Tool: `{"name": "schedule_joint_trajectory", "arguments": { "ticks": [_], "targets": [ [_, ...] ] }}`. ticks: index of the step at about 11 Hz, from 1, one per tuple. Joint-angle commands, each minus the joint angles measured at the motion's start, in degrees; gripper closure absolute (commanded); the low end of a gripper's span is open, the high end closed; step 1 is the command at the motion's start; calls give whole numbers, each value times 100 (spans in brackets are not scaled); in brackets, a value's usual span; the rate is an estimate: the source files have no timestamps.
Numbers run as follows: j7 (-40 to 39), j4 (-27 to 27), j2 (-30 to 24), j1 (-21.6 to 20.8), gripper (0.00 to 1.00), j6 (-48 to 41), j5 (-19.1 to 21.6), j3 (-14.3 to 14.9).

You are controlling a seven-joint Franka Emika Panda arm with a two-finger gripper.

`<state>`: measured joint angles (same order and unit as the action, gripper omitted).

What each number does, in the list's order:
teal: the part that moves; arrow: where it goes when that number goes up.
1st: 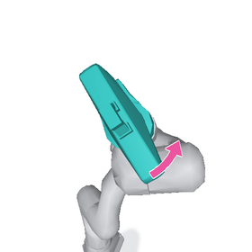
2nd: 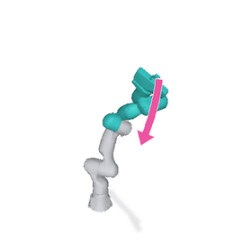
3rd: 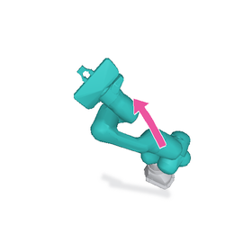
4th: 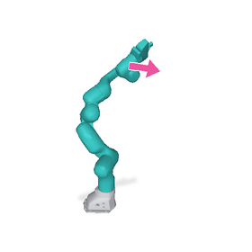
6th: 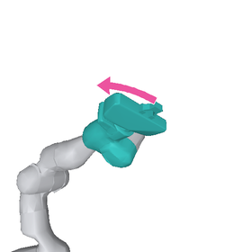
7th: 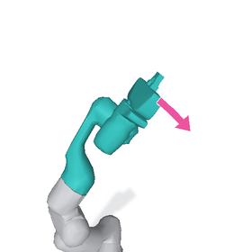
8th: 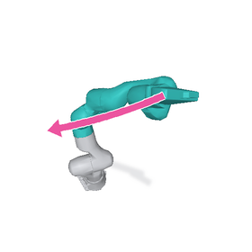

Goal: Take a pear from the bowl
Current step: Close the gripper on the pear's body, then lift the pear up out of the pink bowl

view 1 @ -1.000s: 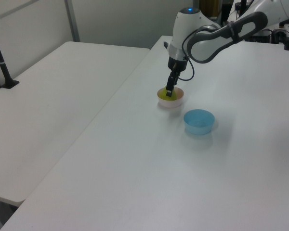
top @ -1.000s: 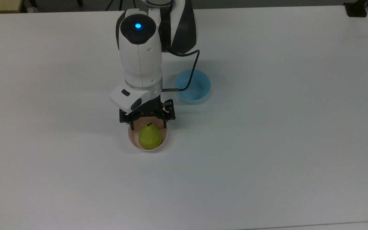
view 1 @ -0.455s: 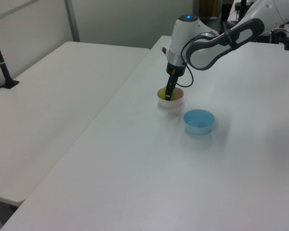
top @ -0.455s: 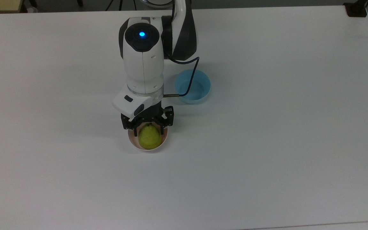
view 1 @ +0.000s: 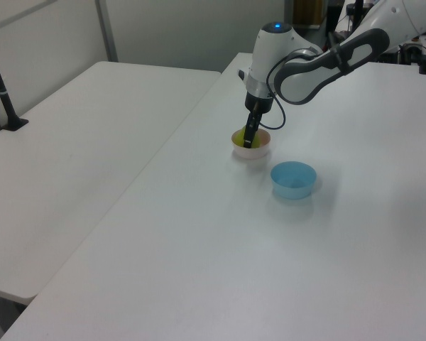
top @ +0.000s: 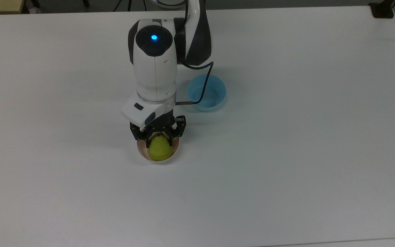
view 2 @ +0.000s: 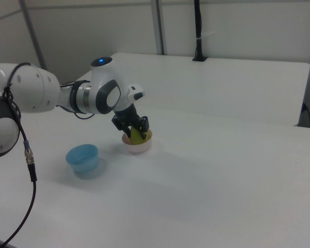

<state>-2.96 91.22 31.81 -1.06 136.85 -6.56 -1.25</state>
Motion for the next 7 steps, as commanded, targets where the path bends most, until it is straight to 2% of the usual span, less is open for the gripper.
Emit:
{"name": "schedule_joint_trajectory", "arguments": {
  "ticks": [1, 7],
  "targets": [
    [-64, 89, -419, -35, 63, -427, -73, 63],
    [-91, 62, -1133, 325, 63, -1318, -3, 81]
  ]
}}
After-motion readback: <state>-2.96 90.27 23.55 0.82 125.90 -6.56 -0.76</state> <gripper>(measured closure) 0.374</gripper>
